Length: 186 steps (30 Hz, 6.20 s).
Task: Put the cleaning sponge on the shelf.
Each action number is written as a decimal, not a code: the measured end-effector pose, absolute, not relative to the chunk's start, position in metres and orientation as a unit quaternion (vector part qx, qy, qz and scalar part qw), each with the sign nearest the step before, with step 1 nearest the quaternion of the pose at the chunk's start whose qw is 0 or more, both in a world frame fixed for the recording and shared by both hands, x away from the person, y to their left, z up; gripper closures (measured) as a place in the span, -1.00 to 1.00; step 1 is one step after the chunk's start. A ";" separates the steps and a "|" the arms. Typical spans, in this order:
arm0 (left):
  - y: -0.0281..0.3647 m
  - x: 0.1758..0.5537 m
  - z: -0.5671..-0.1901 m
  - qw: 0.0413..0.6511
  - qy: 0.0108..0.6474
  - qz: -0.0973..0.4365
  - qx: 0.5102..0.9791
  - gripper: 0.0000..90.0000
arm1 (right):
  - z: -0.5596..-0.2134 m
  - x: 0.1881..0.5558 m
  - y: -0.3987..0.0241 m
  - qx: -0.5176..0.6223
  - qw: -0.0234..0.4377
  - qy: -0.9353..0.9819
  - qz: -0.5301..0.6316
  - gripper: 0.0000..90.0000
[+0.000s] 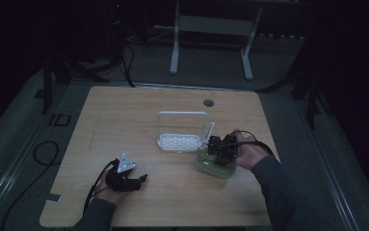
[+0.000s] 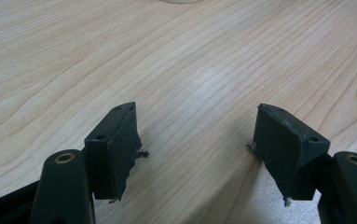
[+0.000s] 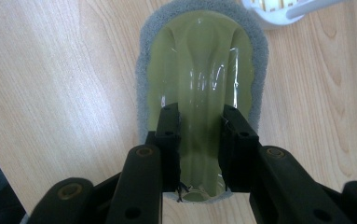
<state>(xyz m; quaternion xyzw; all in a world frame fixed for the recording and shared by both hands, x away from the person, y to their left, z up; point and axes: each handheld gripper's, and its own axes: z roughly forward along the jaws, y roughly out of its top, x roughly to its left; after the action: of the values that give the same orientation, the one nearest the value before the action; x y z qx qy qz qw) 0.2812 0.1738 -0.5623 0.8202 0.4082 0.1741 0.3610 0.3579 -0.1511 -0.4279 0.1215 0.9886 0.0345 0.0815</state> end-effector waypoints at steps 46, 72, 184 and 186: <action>0.174 0.281 -0.562 0.361 0.407 0.174 0.821 -0.31 | -0.409 0.376 -0.098 0.050 0.131 0.989 0.045 0.60; 0.173 0.282 -0.562 0.362 0.406 0.172 0.821 -0.31 | -0.412 0.387 -0.084 0.031 0.154 0.986 0.057 0.60; 0.173 0.282 -0.562 0.363 0.405 0.172 0.821 -0.31 | -0.471 0.418 -0.024 -0.028 0.244 0.969 0.004 0.59; 0.173 0.281 -0.563 0.364 0.406 0.172 0.821 -0.31 | -0.471 0.418 -0.024 -0.026 0.249 0.968 0.004 0.57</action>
<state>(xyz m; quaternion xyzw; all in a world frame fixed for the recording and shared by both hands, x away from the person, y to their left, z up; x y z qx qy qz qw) 0.2815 0.1729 -0.5625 0.8207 0.4057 0.1716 0.3640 0.4179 -0.0243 -0.4712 -0.0263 0.9682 0.0036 0.2486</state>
